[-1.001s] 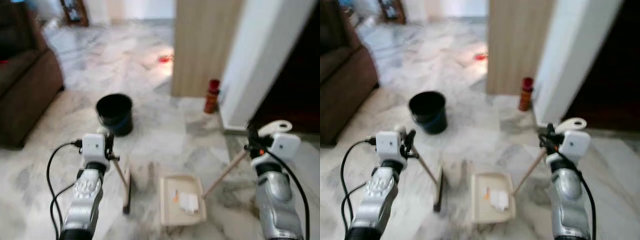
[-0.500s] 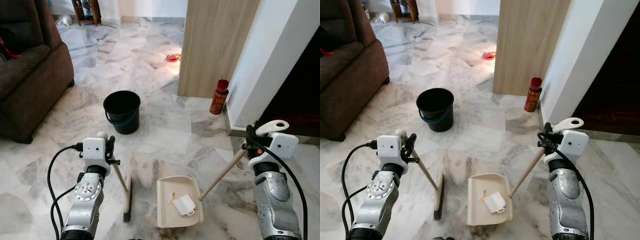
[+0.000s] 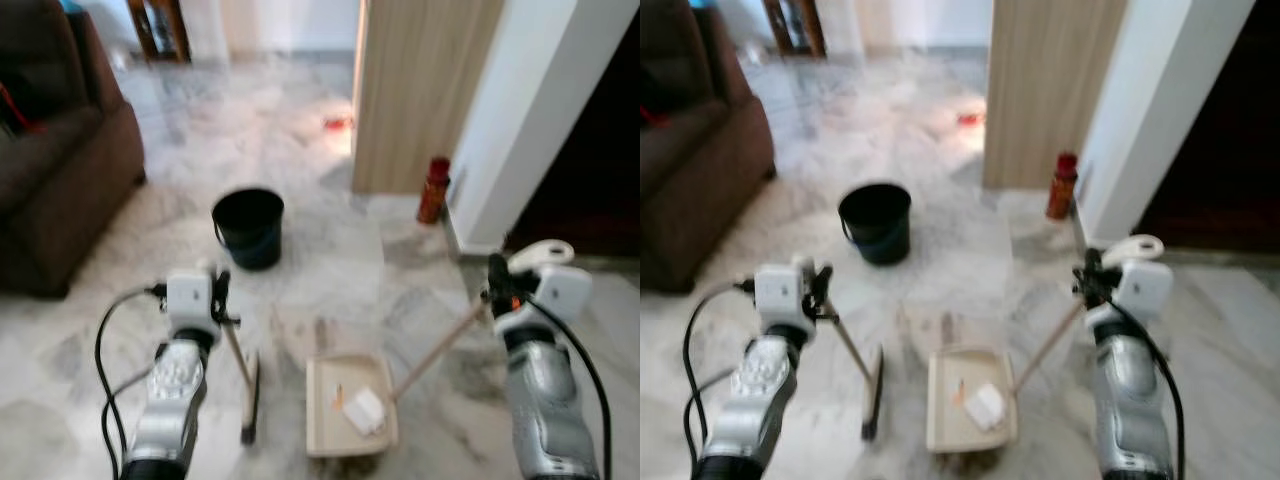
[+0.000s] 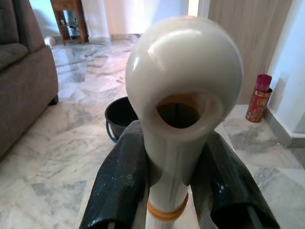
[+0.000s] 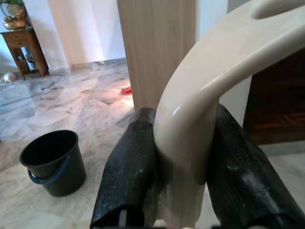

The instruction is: Sweep floor

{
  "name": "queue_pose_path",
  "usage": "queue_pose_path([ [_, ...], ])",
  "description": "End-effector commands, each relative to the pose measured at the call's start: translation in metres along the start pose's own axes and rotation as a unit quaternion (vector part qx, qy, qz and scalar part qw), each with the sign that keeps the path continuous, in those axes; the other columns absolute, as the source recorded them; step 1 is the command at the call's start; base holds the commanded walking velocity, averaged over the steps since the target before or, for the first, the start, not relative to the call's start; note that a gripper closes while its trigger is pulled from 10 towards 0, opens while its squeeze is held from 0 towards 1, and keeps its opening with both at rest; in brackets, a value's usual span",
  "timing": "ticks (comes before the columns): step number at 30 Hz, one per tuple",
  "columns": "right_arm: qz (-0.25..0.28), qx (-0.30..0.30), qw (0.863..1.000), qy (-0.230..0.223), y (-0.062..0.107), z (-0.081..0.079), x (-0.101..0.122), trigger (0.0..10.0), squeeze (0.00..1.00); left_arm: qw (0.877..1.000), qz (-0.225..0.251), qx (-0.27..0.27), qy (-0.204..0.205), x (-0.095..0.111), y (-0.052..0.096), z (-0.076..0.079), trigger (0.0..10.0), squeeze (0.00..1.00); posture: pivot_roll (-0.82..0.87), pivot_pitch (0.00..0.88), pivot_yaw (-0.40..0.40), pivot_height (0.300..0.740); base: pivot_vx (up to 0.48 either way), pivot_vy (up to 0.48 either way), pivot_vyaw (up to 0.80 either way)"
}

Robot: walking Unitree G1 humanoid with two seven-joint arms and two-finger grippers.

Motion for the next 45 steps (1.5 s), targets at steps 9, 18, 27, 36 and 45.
queue_pose_path([
  [9,0.028,0.009,1.0,-0.005,-0.0036,-0.0041,0.0133,10.0,0.0,1.0,0.03,-0.001,-0.008,0.0153,-0.0026,0.0013,10.0,0.0,0.0,0.076,0.01,0.74,0.0,0.0,0.8],
  [18,0.027,0.01,1.0,-0.007,-0.0037,-0.0046,0.0128,10.0,0.0,1.0,0.029,0.002,-0.008,0.0155,-0.0027,-0.0006,10.0,0.0,0.0,0.08,0.011,0.74,0.0,0.0,0.78],
  [27,0.023,0.003,1.0,-0.02,-0.0044,-0.0041,0.0113,10.0,0.0,1.0,0.027,0.004,-0.011,0.0154,-0.0031,-0.0023,10.0,0.0,0.0,0.081,0.012,0.74,0.0,0.0,0.0],
  [36,0.024,-0.002,0.999,-0.027,-0.0053,-0.0029,0.0126,10.0,0.0,1.0,0.026,0.006,-0.011,0.0152,-0.0028,-0.0032,10.0,0.0,0.0,0.081,0.012,0.74,0.289,0.0,-0.09],
  [45,0.03,-0.001,0.999,-0.026,-0.0055,-0.0038,0.0147,10.0,0.0,1.0,0.026,0.005,-0.01,0.0153,-0.003,-0.0026,10.0,0.0,0.0,0.082,0.012,0.74,0.334,0.0,-0.27],
])
Point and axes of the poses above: a point about 5 cm out from each wrist's last joint towards the gripper, its own y axis pointing back from the gripper into the wrist, its own x axis along the axis of the wrist's last joint, z = x × y, the point moved 4 cm from there along -y, pointing out of the wrist towards the gripper, and after that the axes turned 10 degrees about y, right-handed, at the moved point
